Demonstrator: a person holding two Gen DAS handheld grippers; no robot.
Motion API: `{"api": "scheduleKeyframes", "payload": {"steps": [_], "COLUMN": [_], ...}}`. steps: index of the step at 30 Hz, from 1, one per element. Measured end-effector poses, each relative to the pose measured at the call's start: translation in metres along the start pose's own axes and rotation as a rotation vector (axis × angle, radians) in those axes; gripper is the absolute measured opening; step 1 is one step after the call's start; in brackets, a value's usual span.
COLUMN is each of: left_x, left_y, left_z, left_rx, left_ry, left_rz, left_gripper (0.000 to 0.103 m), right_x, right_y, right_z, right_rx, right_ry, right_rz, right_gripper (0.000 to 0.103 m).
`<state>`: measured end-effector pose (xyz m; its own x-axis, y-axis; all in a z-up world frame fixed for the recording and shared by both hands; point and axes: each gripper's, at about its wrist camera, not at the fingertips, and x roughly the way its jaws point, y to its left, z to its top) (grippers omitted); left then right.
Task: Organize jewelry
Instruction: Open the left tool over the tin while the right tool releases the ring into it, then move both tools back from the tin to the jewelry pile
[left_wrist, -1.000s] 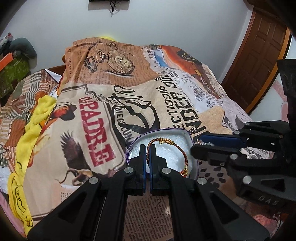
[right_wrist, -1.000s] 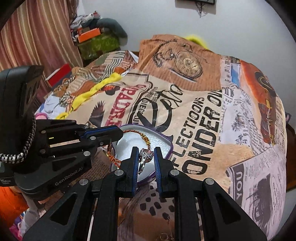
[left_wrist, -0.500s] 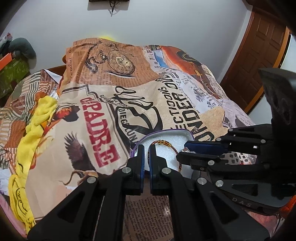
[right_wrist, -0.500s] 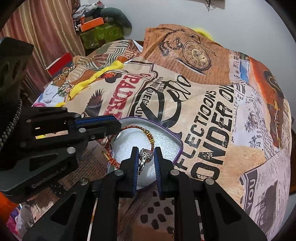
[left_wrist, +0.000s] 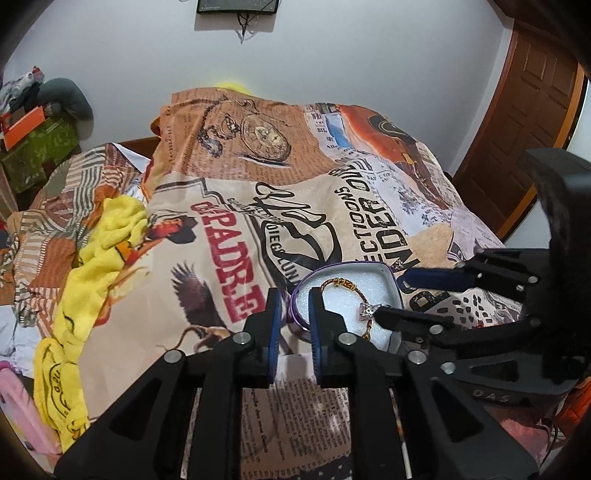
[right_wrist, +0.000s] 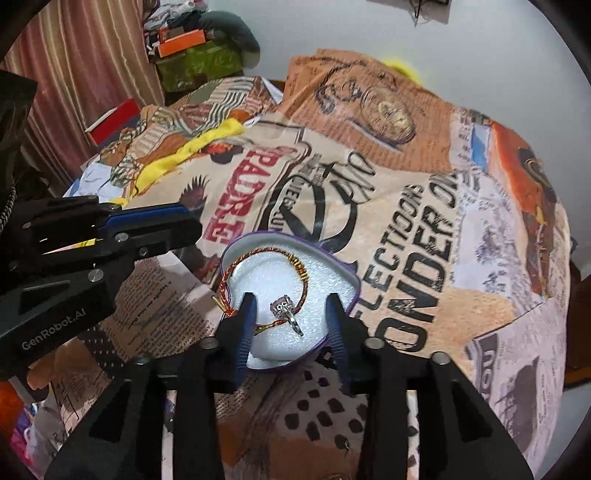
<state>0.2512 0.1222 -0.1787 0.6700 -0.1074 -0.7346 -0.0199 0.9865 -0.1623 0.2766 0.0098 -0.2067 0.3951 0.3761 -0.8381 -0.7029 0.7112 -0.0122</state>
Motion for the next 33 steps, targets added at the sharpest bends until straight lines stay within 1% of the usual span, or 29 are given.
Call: {"api": "scheduleKeyframes", "payload": {"steps": [6, 11, 18, 27, 33], "left_x": [-0.022, -0.038, -0.054, -0.052, -0.037], "left_y": [-0.01, -0.023, -0.043, -0.079, -0.103], "left_z": [-0.001, -0.001, -0.005, -0.016, -0.025], "left_rx": [0.021, 0.037, 0.062, 0.11, 0.143], "left_ry": [-0.026, -0.047, -0.059, -0.029, 0.012], "left_rz": [0.017, 0.021, 0.015, -0.029, -0.054], "left_gripper": [0.029, 0.035, 0.044, 0.044, 0.044], "right_x": [-0.026, -0.049, -0.081, -0.106, -0.111], "right_y": [-0.002, -0.007, -0.018, -0.04, -0.06], "right_z": [-0.002, -0.007, -0.024, -0.053, -0.076], "right_rx": [0.015, 0.037, 0.069, 0.107, 0.156], "right_ry": [-0.047, -0.096, -0.154, -0.178, -0.172], "right_rz": [-0.01, -0.024, -0.042, -0.066, -0.09], "right_gripper": [0.041, 0.041, 0.041, 0.041, 0.041]}}
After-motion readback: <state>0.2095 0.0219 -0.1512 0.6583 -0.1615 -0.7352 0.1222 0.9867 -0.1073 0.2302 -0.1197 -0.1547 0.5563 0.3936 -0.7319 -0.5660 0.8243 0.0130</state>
